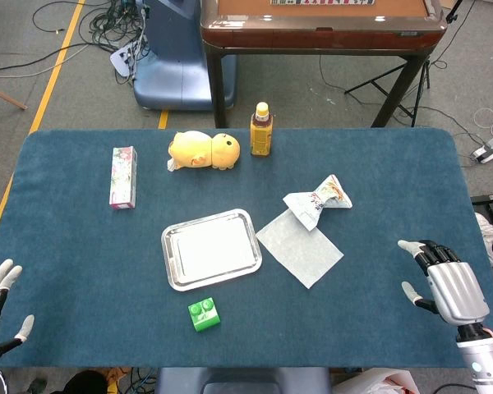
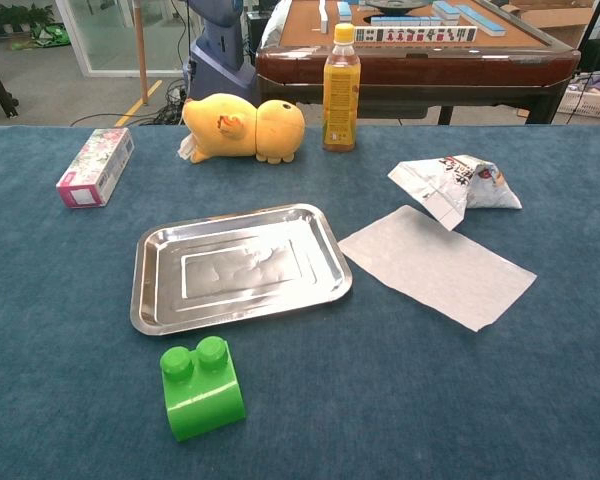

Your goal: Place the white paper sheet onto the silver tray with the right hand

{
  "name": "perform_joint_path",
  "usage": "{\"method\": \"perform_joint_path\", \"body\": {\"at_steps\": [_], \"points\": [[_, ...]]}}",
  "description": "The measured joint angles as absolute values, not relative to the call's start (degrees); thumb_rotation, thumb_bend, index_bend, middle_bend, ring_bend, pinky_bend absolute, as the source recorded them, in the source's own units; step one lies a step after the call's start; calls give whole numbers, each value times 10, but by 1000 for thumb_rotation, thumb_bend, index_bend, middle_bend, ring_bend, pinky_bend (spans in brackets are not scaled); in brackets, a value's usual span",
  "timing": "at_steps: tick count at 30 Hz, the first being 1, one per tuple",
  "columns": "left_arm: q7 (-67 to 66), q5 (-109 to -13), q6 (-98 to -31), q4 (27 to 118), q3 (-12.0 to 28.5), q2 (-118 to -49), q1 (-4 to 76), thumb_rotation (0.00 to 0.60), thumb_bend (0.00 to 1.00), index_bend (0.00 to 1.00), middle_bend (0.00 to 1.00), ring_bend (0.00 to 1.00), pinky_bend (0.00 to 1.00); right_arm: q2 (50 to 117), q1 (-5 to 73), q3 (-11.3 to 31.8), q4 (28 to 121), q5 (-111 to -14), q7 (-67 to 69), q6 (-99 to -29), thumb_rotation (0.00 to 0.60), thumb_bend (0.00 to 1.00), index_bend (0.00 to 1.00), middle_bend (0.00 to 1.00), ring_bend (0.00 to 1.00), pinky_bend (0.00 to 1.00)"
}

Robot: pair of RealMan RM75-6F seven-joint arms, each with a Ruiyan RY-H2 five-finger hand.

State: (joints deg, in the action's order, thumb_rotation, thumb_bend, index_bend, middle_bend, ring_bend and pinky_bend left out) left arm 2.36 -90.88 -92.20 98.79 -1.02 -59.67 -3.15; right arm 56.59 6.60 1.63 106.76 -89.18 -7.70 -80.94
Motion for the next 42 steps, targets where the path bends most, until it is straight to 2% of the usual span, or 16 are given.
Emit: {"method": "perform_joint_path", "body": {"at_steps": [8, 19, 25, 36, 42], "points": [[23, -904, -917, 983, -8, -601, -29, 600, 335, 67, 22, 37, 0, 566, 73, 16, 1072, -891, -84, -799, 600, 321, 214, 288, 174, 264], [23, -903, -917, 982, -9, -603, -30, 600, 335, 67, 22, 37, 0, 607, 99, 17, 1064, -892, -116, -758, 600, 141, 249, 297, 174, 264], [24, -903, -925, 982, -11, -602, -35, 600, 335, 67, 22, 37, 0, 657, 121, 20, 1040, -877, -160, -726, 600, 140, 271, 306, 174, 264], [27, -904, -935, 981, -14, -600, -44, 600, 335, 67, 22, 37, 0, 750, 169, 27, 957, -870, -166, -674, 600, 255, 369, 313, 174, 264], [29, -903, -938, 978, -15, -601, -48, 600, 335, 67, 22, 37, 0, 803, 196, 28, 907, -869, -164, -646, 600, 255, 369, 314, 174, 264]]}}
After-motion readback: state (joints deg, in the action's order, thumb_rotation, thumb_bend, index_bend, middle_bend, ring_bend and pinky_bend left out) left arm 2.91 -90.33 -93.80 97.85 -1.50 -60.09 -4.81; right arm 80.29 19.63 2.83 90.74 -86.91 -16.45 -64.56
